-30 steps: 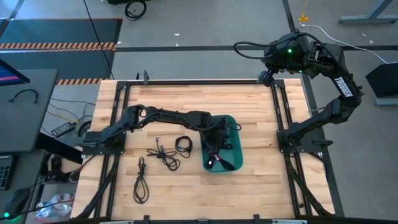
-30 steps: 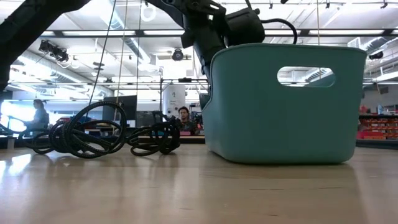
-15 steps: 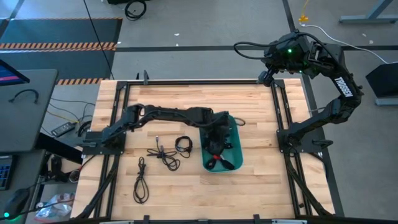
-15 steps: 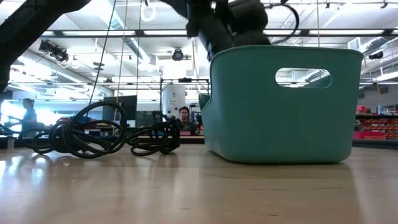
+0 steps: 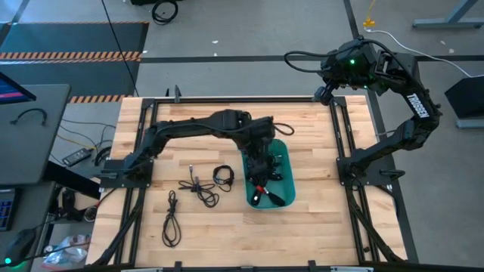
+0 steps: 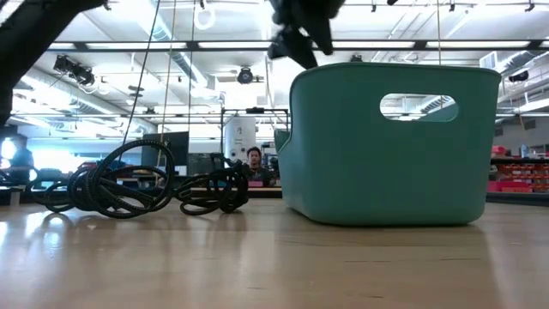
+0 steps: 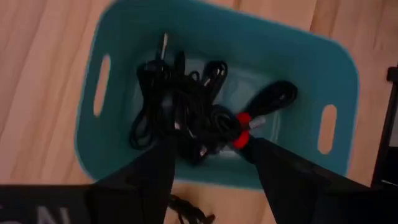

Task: Pick and place USB-C Cables
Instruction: Put the top black charger cable into the green bin

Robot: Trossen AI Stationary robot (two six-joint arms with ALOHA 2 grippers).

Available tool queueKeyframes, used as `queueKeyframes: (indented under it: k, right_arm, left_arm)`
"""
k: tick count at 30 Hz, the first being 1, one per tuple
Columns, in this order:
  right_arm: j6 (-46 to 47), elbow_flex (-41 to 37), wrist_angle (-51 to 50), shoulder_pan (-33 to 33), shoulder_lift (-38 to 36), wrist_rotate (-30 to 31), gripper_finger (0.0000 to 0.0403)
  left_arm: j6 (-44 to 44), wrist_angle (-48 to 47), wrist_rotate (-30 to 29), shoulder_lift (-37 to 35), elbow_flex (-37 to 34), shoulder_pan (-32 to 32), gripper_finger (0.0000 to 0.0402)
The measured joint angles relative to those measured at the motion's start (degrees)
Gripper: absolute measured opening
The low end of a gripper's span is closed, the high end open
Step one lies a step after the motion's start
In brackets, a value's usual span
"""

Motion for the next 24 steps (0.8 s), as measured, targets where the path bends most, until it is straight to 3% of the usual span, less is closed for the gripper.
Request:
queueKeyframes:
  k: [6, 13, 24]
  right_arm:
    - [-0.77, 0.00, 0.02, -0.01, 0.00, 0.01, 0.0016]
    - [-1.01, -0.02, 0.07, 0.00, 0.00, -0.13, 0.0016]
    - [-0.79, 0.00, 0.11, -0.01, 0.00, -3.54, 0.0016]
  left_arm:
    - [-4.06, -12.55, -5.71, -1.09, -0.25, -5.19, 0.0218]
    - [-8.13, -15.79, -14.30, -1.16, -0.25, -12.03, 0.0217]
    - [-8.64, -18.57, -16.56, -1.60, -4.08, -14.59, 0.0189]
